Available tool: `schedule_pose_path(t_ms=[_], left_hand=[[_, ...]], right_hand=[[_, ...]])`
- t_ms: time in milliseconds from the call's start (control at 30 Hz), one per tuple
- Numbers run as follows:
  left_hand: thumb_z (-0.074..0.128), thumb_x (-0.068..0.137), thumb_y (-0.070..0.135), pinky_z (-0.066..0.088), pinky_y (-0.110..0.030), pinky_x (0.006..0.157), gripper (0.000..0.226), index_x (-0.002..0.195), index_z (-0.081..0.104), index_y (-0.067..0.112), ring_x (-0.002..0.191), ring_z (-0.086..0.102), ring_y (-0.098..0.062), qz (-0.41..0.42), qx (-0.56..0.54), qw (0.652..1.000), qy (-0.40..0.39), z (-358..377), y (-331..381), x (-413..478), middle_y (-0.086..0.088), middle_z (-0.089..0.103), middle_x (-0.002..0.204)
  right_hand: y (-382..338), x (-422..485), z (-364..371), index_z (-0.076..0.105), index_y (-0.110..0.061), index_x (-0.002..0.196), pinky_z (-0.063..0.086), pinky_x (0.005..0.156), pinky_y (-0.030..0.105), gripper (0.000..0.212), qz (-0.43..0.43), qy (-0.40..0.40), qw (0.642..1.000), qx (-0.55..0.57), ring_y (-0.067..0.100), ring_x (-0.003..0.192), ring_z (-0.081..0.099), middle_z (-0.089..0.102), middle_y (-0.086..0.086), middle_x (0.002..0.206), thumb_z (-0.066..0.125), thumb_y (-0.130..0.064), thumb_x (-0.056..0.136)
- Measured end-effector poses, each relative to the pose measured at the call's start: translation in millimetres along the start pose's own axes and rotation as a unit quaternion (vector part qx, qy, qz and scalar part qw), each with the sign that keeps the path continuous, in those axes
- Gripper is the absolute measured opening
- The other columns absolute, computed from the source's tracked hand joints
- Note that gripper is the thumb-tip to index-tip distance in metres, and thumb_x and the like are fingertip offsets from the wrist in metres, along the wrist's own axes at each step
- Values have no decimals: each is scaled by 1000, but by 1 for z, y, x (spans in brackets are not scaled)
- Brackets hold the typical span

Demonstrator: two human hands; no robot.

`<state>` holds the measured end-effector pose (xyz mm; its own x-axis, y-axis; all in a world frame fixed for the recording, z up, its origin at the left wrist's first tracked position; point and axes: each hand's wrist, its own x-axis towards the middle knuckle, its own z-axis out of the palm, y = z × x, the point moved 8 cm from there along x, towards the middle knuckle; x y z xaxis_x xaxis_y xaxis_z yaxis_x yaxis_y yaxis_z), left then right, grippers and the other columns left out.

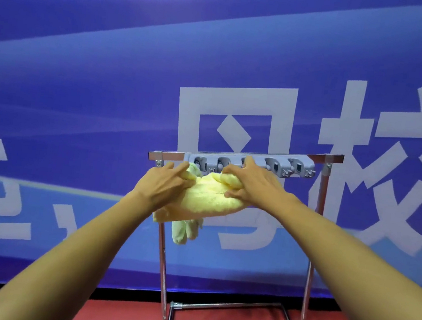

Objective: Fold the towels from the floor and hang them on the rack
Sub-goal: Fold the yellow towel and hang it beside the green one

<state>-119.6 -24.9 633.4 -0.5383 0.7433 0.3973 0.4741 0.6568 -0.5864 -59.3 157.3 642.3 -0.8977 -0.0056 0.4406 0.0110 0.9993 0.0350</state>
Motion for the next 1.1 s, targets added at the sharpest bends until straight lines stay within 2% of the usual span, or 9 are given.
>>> schedule_pose_path(t_ms=[167, 300, 400, 533, 633, 767, 900, 1033, 1100], left_hand=[[52, 103, 20, 40, -34, 53, 38, 138, 51, 32, 107, 53, -28, -83, -15, 996, 30, -1, -23, 20, -5, 39, 132], [60, 99, 22, 41, -32, 51, 29, 127, 61, 30, 86, 44, -21, -113, -13, 993, 28, 6, -35, 39, -3, 40, 122], [60, 98, 20, 39, -31, 51, 25, 121, 64, 27, 81, 35, -20, -136, -19, 990, 14, 19, -44, 50, -3, 40, 123], [57, 99, 20, 33, -31, 50, 21, 117, 65, 28, 78, 37, -20, -188, -59, 980, 18, 36, -56, 60, -3, 41, 119], [64, 95, 24, 37, -32, 52, 27, 121, 63, 30, 78, 41, -20, -187, -76, 979, 19, 43, -59, 66, -3, 42, 115], [65, 95, 23, 38, -31, 50, 24, 119, 62, 27, 76, 43, -20, -176, -72, 982, 5, 42, -54, 72, -4, 43, 115], [60, 96, 13, 22, -29, 42, 18, 110, 62, 23, 75, 42, -21, -185, -61, 981, -7, 37, -54, 78, -4, 42, 113], [56, 95, 4, 26, -32, 46, 15, 104, 62, 14, 75, 43, -22, -180, -44, 982, -16, 28, -45, 79, -6, 46, 112], [54, 97, 6, 30, -32, 50, 13, 104, 62, 13, 77, 46, -23, -167, -34, 985, -25, 26, -38, 80, -7, 47, 114]], right_hand=[[16, 31, -2, 50, -39, 124, 50, 71, 38, 55, 84, 41, 995, 20, 25, 80, 53, 41, 7, 116, 70, -65, 80], [19, 56, 6, 53, -34, 122, 44, 66, 35, 53, 84, 39, 996, -7, 25, 81, 55, 41, 7, 111, 68, -65, 82], [24, 71, 16, 54, -34, 122, 45, 67, 35, 56, 90, 31, 995, 1, 26, 84, 58, 42, 7, 113, 67, -68, 81], [47, 85, 35, 57, -37, 125, 45, 71, 38, 71, 169, 59, 977, 116, 33, 98, 63, 54, 9, 121, 58, -84, 71], [60, 89, 45, 57, -30, 121, 48, 75, 40, 73, 212, 88, 960, 158, 32, 106, 62, 64, 10, 118, 57, -83, 71], [63, 88, 51, 53, -29, 131, 51, 85, 43, 72, 222, 88, 962, 135, 32, 110, 60, 62, 11, 122, 62, -75, 77], [58, 90, 49, 46, -25, 135, 44, 68, 36, 75, 217, 73, 971, 61, 32, 98, 64, 56, 15, 124, 60, -75, 81], [35, 92, 33, 38, -26, 138, 36, 57, 33, 63, 147, 75, 985, -55, 26, 77, 59, 50, 14, 122, 58, -62, 91], [25, 93, 34, 37, -27, 141, 35, 59, 33, 58, 109, 71, 987, -94, 27, 81, 62, 48, 14, 124, 59, -53, 95]])
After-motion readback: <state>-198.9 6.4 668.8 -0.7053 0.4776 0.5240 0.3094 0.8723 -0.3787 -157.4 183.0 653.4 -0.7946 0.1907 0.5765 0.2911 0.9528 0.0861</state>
